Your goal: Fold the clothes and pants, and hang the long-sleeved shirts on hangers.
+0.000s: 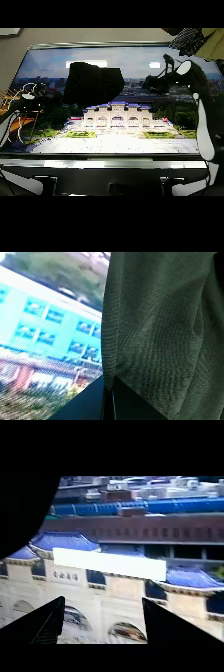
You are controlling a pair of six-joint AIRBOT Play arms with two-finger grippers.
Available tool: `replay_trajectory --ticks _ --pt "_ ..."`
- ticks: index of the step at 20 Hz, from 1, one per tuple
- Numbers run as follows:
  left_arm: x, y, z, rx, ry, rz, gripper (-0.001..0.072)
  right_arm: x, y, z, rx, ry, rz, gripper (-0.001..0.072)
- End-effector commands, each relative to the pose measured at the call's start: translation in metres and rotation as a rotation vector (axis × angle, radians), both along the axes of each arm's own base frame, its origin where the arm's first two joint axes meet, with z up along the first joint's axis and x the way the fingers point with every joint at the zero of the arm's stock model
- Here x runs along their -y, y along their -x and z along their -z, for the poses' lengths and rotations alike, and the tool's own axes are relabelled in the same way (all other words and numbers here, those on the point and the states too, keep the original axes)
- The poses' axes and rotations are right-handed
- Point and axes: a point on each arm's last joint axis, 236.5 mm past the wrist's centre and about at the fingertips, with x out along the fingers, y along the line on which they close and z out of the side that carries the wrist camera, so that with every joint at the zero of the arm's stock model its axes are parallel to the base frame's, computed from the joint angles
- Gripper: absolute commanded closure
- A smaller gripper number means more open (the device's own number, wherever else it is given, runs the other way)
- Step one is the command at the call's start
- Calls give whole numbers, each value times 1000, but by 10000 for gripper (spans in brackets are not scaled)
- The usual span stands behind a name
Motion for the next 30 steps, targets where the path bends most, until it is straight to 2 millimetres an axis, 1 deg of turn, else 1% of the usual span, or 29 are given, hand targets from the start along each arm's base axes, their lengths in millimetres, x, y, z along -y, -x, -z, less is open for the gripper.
replay_trajectory --ticks 1,3,5,7,9,11,13,16,17,18,19,20,21,22,23,24,27,29,30 --pt "2 1 -1 -1 10 4 674 -56 -34 34 -53 -301 106 147" --pt "2 1 -1 -2 10 4 674 -85 -38 64 -70 -318 105 147" --pt "2 1 -1 -2 10 4 674 -114 -35 85 -79 -311 91 148" --pt "2 1 -1 -2 10 3 674 -143 -30 94 -69 -303 68 148" --pt "2 0 -1 -1 10 3 674 -163 -31 92 -43 -307 84 148" --pt "2 0 -1 -1 10 3 674 -174 -37 90 -11 -314 116 148" --pt "2 0 -1 -1 10 3 674 -182 -39 95 -20 -327 158 148" --pt "2 0 -1 -1 9 4 674 -184 -39 109 -63 -344 212 150" --pt "2 0 -1 -1 9 4 674 -186 -39 109 -74 -360 226 171" --pt "2 0 -1 -1 9 4 674 -186 -41 108 -73 -369 235 173" --pt "2 0 -1 -1 9 4 674 -186 -42 108 -72 -372 241 194" --pt "2 0 -1 -1 9 3 674 -186 -42 109 -81 -377 248 252" --pt "2 0 -1 -1 9 3 674 -186 -41 110 -85 -376 249 342" --pt "2 0 -1 -1 9 3 674 -186 -41 111 -86 -375 248 412" --pt "2 0 -1 -1 9 3 674 -186 -41 111 -87 -376 248 546" --pt "2 0 -1 -1 9 4 674 -186 -40 110 -87 -377 248 660" --pt "2 -1 -7 10 7 4 675 -187 -37 106 -94 -376 235 665" --pt "-1 -3 -18 32 3 0 675 -185 -31 96 -79 -340 190 666" --pt "-3 -5 -27 50 -1 -3 675 -180 -27 89 -64 -297 163 666"
